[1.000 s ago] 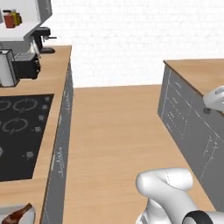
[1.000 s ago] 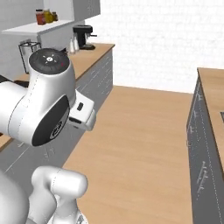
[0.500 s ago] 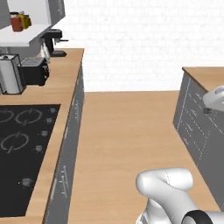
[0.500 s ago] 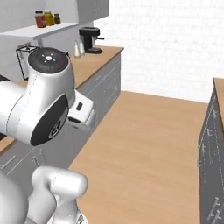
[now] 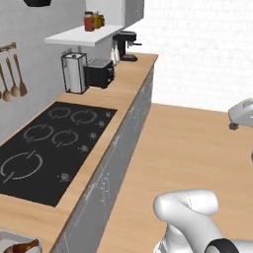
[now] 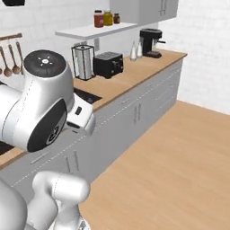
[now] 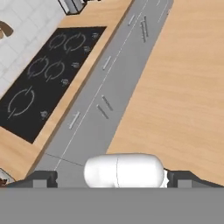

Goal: Take the meat container that has the chicken drumstick and place it on the second highest rack of the freezer. Then take the vegetable container that has the carrot and lemon and place it on the highest rack of the freezer.

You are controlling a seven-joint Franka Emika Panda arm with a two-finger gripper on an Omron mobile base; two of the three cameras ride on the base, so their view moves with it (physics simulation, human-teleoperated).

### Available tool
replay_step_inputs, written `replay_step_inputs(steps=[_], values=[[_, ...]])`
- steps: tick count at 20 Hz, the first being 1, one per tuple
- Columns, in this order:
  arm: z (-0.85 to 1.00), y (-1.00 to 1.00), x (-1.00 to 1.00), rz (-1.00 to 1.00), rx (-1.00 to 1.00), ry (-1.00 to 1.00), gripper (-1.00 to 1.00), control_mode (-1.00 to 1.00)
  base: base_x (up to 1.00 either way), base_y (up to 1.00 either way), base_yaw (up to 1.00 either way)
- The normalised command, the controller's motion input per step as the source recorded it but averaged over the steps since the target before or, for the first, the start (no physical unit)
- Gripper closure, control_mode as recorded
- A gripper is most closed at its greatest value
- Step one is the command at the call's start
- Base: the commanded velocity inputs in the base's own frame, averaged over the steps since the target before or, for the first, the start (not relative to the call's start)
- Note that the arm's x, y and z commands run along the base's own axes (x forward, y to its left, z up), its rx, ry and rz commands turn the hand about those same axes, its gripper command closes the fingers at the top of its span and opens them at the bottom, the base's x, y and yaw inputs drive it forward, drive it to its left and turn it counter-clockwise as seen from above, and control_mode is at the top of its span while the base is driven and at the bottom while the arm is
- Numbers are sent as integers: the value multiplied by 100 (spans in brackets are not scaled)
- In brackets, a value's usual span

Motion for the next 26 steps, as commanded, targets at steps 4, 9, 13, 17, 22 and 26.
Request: replay_step_inputs(steps=[4,9,13,17,22,26], values=[[0,0,0,0,0,0,-100,100,2,0,45],[0,0,0,0,0,0,-100,100,0,0,48],[0,0,0,0,0,0,-100,100,0,4,47],[0,0,0,0,0,0,-100,100,3,18,38],[0,0,0,0,0,0,-100,100,14,33,33],[0,0,0,0,0,0,-100,100,21,45,33]])
